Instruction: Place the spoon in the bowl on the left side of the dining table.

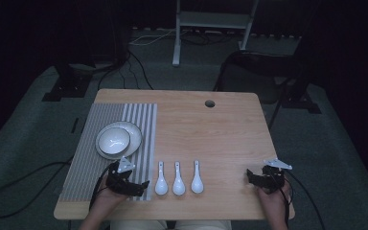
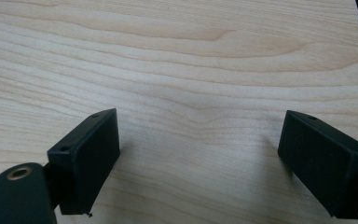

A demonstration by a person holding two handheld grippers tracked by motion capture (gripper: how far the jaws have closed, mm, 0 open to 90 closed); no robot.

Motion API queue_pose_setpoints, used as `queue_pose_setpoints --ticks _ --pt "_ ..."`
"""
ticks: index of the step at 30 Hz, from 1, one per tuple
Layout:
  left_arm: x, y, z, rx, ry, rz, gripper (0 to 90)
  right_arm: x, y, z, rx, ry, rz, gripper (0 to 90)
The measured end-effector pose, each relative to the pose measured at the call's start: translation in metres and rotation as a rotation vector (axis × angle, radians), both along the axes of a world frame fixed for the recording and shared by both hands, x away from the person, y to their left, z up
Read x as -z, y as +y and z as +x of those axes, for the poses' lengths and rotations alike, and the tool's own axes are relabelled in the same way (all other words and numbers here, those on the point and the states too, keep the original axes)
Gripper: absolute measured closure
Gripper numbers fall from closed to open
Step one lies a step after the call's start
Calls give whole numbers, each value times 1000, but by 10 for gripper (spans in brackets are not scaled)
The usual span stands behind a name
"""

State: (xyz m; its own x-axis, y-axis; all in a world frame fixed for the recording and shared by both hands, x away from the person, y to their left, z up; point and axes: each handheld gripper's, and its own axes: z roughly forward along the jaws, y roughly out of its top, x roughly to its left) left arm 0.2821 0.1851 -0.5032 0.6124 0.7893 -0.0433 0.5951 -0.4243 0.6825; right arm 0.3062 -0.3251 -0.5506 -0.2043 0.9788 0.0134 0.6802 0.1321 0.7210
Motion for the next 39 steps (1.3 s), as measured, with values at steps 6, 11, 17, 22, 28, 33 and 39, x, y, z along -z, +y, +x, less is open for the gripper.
queue_pose_setpoints --ticks 6,11,17,22,28,33,39 --pt "-4 -12 4 27 4 -11 10 0 0 0 0 0 0 120" --pt "-5 -26 5 52 -18 0 10 0 0 0 0 0 1 120" --pt "-3 -40 9 79 -1 -10 10 0 0 0 0 0 1 120" --pt "-2 -52 10 95 -12 8 10 0 0 0 0 0 1 120" --pt "-2 -69 17 122 -5 13 9 0 0 0 -1 0 0 120" --pt "-1 -78 19 136 0 16 9 0 0 0 -1 0 0 120" --pt "2 -90 25 139 23 12 9 0 0 0 -1 -1 0 120"
